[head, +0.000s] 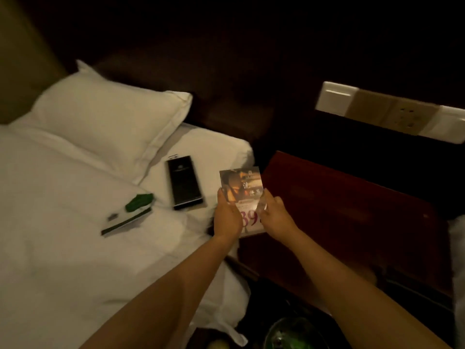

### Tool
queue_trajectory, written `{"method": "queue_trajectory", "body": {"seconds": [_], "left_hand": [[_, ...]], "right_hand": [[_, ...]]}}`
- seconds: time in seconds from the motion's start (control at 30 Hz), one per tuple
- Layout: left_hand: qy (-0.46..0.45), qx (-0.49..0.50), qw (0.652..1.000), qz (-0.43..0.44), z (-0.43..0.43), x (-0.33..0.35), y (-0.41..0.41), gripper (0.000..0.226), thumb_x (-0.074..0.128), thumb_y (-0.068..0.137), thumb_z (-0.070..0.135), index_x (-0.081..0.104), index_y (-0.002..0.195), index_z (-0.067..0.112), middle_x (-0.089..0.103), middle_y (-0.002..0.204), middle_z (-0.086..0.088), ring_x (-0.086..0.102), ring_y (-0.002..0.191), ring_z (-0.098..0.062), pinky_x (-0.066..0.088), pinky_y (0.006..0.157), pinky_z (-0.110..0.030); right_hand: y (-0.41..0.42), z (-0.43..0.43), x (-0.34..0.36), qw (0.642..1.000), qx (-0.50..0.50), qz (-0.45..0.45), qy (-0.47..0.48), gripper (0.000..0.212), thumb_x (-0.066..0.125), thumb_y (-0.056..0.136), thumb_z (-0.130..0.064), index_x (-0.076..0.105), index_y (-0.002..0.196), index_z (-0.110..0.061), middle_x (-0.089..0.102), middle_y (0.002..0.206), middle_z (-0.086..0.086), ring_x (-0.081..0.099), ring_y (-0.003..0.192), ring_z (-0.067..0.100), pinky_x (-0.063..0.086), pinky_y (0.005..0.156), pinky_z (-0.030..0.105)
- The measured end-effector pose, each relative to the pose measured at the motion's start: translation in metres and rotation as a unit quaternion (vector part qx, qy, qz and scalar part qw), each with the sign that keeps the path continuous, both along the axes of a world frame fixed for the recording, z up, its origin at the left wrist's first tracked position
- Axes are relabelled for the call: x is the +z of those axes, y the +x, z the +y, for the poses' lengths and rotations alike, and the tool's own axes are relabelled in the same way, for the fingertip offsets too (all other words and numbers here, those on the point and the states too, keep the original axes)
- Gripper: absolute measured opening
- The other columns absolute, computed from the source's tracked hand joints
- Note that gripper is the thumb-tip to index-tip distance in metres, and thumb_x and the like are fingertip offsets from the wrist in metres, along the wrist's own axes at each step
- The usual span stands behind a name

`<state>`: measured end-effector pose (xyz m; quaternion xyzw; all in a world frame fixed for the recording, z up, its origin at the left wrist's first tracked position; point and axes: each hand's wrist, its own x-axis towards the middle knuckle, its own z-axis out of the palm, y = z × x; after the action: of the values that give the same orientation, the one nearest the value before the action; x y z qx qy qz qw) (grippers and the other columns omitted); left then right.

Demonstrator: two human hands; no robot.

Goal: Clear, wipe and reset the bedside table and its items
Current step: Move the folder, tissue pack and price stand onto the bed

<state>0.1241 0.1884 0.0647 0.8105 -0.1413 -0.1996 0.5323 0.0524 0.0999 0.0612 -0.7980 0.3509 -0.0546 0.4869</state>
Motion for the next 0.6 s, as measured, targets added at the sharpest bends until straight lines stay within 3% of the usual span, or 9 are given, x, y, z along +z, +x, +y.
{"method": "queue_trajectory", "body": {"seconds": [0.1, 0.2, 0.3, 0.4, 0.5, 0.6], "left_hand": [[0.037, 0.049, 0.998, 0.0, 0.052, -0.005, 0.025, 0.03, 0.032, 0.097, 0.012, 0.042, 0.125, 0.012, 0.065, 0.113, -0.014, 0.064, 0.099, -0.029, 0.053, 0.087, -0.04], [0.071, 0.093, 0.993, 0.011, 0.105, -0.018, 0.047, 0.041, 0.038, 0.093, 0.009, 0.037, 0.133, 0.011, 0.063, 0.116, -0.012, 0.062, 0.103, -0.03, 0.05, 0.084, -0.033], [0.09, 0.14, 0.986, 0.017, 0.161, -0.032, 0.068, 0.037, 0.042, 0.093, 0.011, 0.04, 0.13, 0.011, 0.063, 0.115, -0.014, 0.063, 0.103, -0.03, 0.047, 0.079, -0.029], [0.102, 0.182, 0.978, 0.02, 0.213, -0.044, 0.089, 0.034, 0.043, 0.093, 0.011, 0.042, 0.127, 0.01, 0.063, 0.116, -0.016, 0.063, 0.1, -0.03, 0.048, 0.075, -0.028], [0.121, 0.213, 0.969, 0.025, 0.257, -0.052, 0.11, 0.033, 0.044, 0.095, 0.025, 0.042, 0.125, 0.01, 0.063, 0.116, -0.016, 0.066, 0.096, -0.029, 0.048, 0.064, -0.022], [0.116, 0.237, 0.964, 0.039, 0.291, -0.059, 0.129, 0.038, 0.045, 0.096, 0.024, 0.039, 0.131, 0.01, 0.061, 0.119, -0.018, 0.066, 0.098, -0.031, 0.053, 0.067, -0.025]], "right_hand": [[0.032, 0.044, -0.005, 0.999, 0.049, 0.001, 0.009, 0.033, 0.032, 0.098, -0.017, 0.04, 0.129, -0.02, 0.044, 0.118, 0.014, 0.051, 0.086, 0.017, 0.044, 0.065, 0.021], [0.062, 0.092, -0.013, 0.994, 0.097, -0.005, 0.04, 0.035, 0.034, 0.093, -0.009, 0.045, 0.126, -0.014, 0.049, 0.118, 0.019, 0.057, 0.098, 0.03, 0.054, 0.081, 0.036], [0.089, 0.142, -0.023, 0.987, 0.158, 0.009, 0.041, 0.039, 0.036, 0.091, -0.01, 0.043, 0.129, -0.018, 0.048, 0.121, 0.017, 0.053, 0.109, 0.033, 0.049, 0.095, 0.047], [0.116, 0.191, -0.035, 0.978, 0.2, 0.024, 0.052, 0.046, 0.039, 0.092, -0.012, 0.034, 0.137, -0.018, 0.044, 0.126, 0.017, 0.047, 0.116, 0.032, 0.046, 0.098, 0.042], [0.141, 0.233, -0.047, 0.969, 0.234, 0.031, 0.066, 0.048, 0.046, 0.09, -0.017, 0.034, 0.136, -0.022, 0.046, 0.125, 0.016, 0.047, 0.113, 0.029, 0.038, 0.088, 0.026], [0.164, 0.266, -0.057, 0.963, 0.26, 0.035, 0.06, 0.049, 0.045, 0.089, -0.013, 0.035, 0.135, -0.022, 0.048, 0.123, 0.017, 0.047, 0.112, 0.029, 0.037, 0.085, 0.027]]}}
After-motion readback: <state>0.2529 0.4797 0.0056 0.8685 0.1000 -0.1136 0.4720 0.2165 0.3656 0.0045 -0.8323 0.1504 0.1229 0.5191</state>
